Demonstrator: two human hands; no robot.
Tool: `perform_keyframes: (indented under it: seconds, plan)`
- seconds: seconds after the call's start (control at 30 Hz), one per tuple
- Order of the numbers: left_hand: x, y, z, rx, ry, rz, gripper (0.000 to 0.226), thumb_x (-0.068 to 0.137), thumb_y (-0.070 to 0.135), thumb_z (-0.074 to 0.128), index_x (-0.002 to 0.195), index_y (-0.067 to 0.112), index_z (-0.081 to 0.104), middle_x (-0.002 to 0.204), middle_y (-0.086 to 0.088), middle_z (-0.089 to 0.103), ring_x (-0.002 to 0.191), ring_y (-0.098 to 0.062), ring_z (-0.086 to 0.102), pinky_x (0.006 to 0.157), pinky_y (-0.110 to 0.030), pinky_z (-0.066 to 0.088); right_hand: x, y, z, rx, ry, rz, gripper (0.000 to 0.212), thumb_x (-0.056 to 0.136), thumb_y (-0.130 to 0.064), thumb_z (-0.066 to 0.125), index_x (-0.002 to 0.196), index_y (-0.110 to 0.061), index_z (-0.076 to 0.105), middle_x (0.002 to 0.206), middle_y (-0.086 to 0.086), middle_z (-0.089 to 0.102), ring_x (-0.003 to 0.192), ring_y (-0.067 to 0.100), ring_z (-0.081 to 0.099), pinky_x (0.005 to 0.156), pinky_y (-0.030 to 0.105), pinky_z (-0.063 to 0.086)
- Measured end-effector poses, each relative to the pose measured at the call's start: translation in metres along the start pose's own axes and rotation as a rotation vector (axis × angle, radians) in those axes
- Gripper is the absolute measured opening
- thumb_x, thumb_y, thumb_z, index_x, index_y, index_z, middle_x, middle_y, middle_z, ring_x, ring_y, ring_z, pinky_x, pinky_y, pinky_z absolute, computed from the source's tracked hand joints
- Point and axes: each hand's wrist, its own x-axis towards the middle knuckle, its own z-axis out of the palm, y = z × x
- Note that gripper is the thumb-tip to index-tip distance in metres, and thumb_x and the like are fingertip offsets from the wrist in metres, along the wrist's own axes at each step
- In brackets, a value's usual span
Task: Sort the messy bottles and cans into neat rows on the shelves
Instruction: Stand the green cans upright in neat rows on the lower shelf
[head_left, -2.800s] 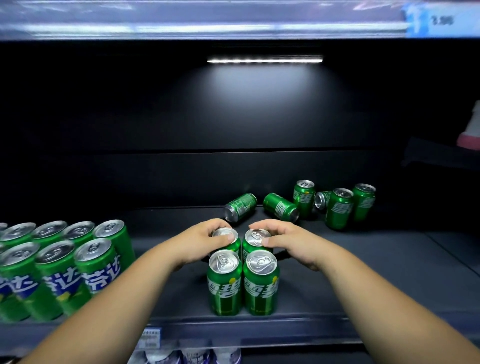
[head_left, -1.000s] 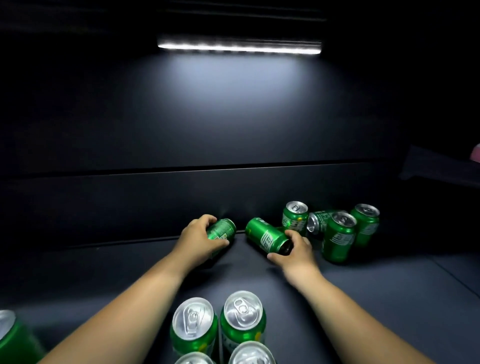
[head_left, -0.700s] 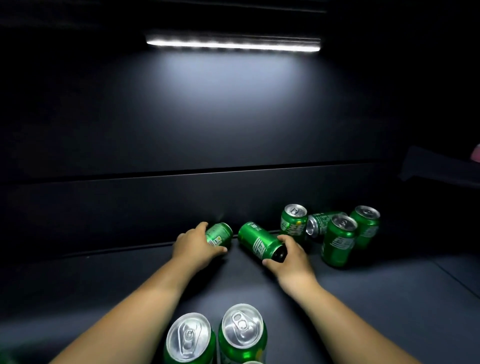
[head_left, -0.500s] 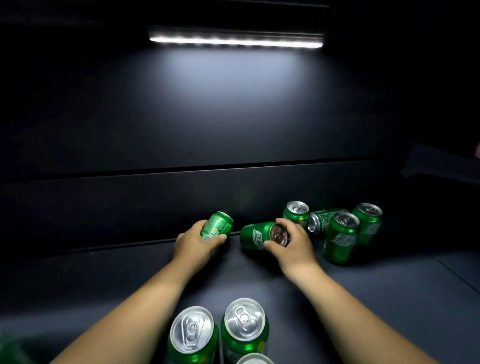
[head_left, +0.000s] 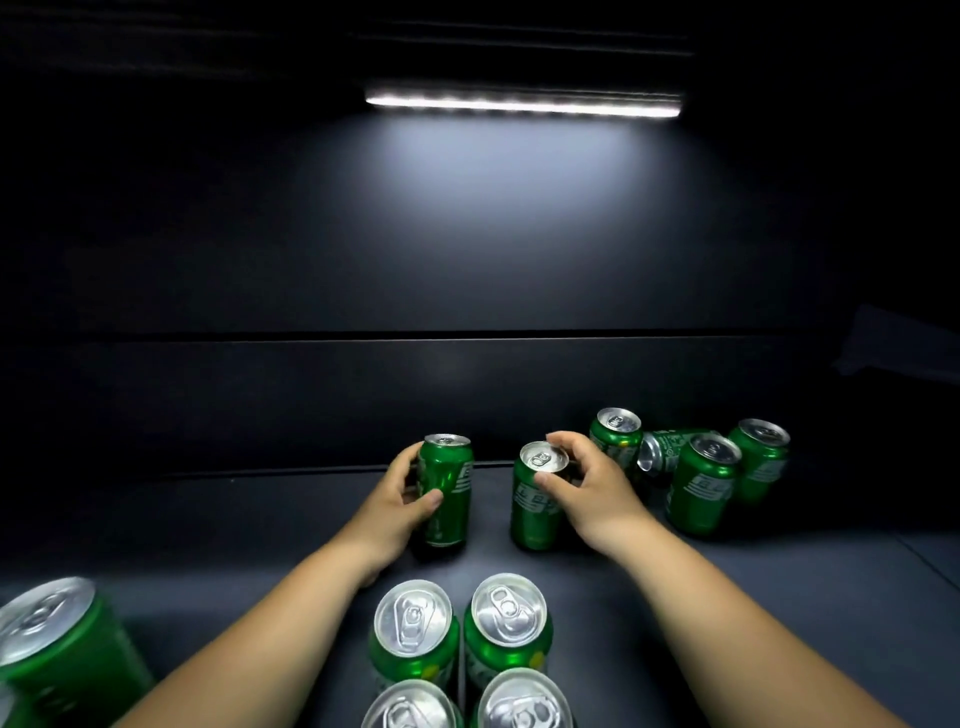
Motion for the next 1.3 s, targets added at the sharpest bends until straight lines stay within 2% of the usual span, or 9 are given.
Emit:
perform_keyframes:
  seconds: [0.23,0.37,0.5,0.63,0.7,0.9,1.0,1.2,1.3]
  plan:
    - [-0.015,0.023,0.010,0.027,-0.057,-0.097,0.062,0.057,0.012,0.070,0.116,0.027,0.054,0.113,0.005,0.064,0.108,-0.013,0.057,0.087,-0.019,0.046,-0.010,-0.001,-0.006,-0.017,-0.071,0.022,0.044,0.088,-0.016,0.074,0.127,-0.027,0.059,0.124,-0.006,0.065,0.117,0.011,0.059,0.103,0.026,0.044]
    - [-0.001,0.058,0.008,0.500,0.015,0.016,0.085,0.057,0.050,0.084,0.130,0.018,0.057,0.124,0.002,0.061,0.113,-0.014,0.059,0.096,-0.034,0.050,-0.020,-0.001,-0.010,-0.006,-0.080,0.035,0.042,0.087,-0.020,0.075,0.120,-0.038,0.058,0.122,-0.009,0.065,0.114,0.011,0.060,0.103,0.029,0.047]
    - [0.010,0.094,0.012,0.828,-0.091,-0.007,0.048,0.069,0.035,0.088,0.110,0.020,0.068,0.100,0.007,0.071,0.087,-0.006,0.065,0.078,-0.021,0.051,-0.033,-0.001,-0.019,0.018,-0.089,0.028,0.041,0.087,-0.019,0.074,0.120,-0.039,0.058,0.123,-0.008,0.065,0.114,0.011,0.061,0.101,0.030,0.049]
    - [0.004,0.120,0.027,0.938,-0.302,-0.076,0.050,0.071,0.028,0.087,0.116,0.022,0.067,0.103,0.006,0.070,0.092,-0.010,0.066,0.082,-0.023,0.052,-0.047,-0.004,-0.037,0.048,-0.098,0.030,0.043,0.089,-0.015,0.072,0.127,-0.029,0.058,0.122,-0.006,0.061,0.100,0.007,0.061,0.073,0.012,0.051]
    - [-0.002,0.131,0.041,0.998,-0.382,-0.082,0.051,0.071,0.029,0.087,0.117,0.026,0.065,0.104,0.007,0.069,0.095,-0.012,0.066,0.086,-0.029,0.055,-0.056,-0.004,-0.049,0.060,-0.099,0.014,0.042,0.087,-0.015,0.072,0.119,-0.037,0.056,0.121,-0.007,0.061,0.100,0.008,0.062,0.063,0.015,0.053]
    - [-0.021,0.151,0.092,1.036,-0.483,-0.079,0.049,0.066,0.032,0.087,0.109,0.032,0.063,0.103,0.009,0.068,0.096,-0.015,0.066,0.089,-0.038,0.056,-0.088,-0.001,-0.086,0.102,-0.120,0.023,0.051,0.068,-0.028,0.072,0.108,-0.051,0.051,0.119,-0.010,0.064,0.110,0.011,0.065,0.088,0.041,0.060]
    - [-0.030,0.163,0.120,1.096,-0.571,-0.071,0.047,0.068,0.027,0.087,0.107,0.027,0.062,0.106,0.004,0.067,0.097,-0.019,0.064,0.084,-0.036,0.054,-0.099,0.001,-0.107,0.071,-0.175,0.017,0.055,0.069,-0.024,0.072,0.114,-0.048,0.050,0.118,-0.008,0.066,0.112,0.011,0.064,0.100,0.041,0.054]
    - [-0.041,0.168,0.145,1.199,-0.582,-0.043,0.045,0.071,0.022,0.085,0.106,0.024,0.056,0.106,0.004,0.060,0.099,-0.022,0.059,0.078,-0.033,0.048,-0.111,0.011,-0.126,0.101,-0.280,0.086,0.058,0.084,-0.006,0.071,0.127,-0.039,0.050,0.133,-0.007,0.060,0.117,0.014,0.061,0.086,0.032,0.051]
    - [-0.039,0.163,0.140,1.170,-0.575,-0.061,0.046,0.071,0.024,0.085,0.105,0.028,0.055,0.110,0.005,0.060,0.101,-0.022,0.059,0.086,-0.037,0.051,-0.111,0.015,-0.124,0.152,-0.268,0.114,0.049,0.089,0.000,0.067,0.126,-0.029,0.055,0.130,-0.006,0.063,0.112,0.011,0.064,0.075,0.026,0.052]
